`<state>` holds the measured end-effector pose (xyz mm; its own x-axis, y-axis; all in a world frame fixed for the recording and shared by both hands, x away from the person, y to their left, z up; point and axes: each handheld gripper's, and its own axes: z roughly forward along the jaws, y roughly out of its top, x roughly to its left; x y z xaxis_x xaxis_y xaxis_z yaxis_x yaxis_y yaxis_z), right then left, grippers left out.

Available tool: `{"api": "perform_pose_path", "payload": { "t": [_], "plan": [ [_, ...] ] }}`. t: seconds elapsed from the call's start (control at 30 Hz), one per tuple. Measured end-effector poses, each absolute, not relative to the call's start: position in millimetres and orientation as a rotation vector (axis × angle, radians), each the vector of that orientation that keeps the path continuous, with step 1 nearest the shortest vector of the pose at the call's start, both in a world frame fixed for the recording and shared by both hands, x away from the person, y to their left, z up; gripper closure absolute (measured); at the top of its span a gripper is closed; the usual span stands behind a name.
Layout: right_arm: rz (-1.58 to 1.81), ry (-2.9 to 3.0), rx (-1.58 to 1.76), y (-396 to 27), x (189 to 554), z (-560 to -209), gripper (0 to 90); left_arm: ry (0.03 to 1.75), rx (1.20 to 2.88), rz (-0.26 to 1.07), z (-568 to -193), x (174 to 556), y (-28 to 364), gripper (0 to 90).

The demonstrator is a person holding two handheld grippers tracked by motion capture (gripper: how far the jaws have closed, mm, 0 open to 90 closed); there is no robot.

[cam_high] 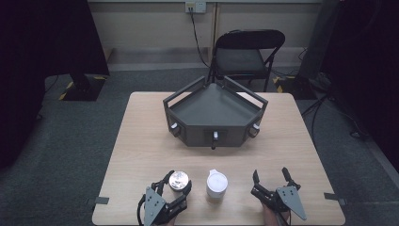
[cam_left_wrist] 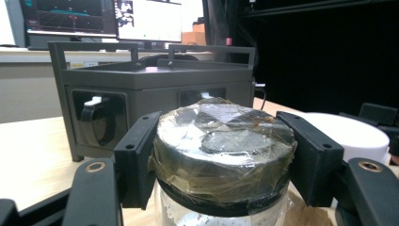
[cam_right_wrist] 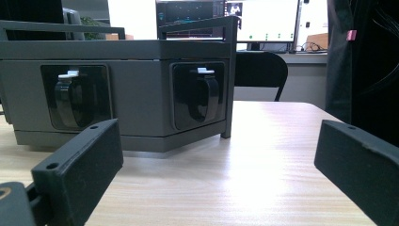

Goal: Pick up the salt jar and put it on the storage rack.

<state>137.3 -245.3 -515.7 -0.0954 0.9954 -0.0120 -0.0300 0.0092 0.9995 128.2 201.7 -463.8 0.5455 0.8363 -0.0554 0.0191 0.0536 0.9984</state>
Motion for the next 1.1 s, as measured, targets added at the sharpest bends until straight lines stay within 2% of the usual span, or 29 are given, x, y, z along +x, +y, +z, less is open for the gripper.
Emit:
{"api": "perform_pose_path", "payload": {
  "t": [0.53,1.1],
  "plan": [
    [1.285,1.261,1.133,-245,137,-516,0.0,0.699,1.391,0.764,-431,159,202,34.8],
    [1.286,1.264,1.131,-246,137,-516,0.0,0.695,1.383,0.732,-398,208,202,34.8]
  ]
}}
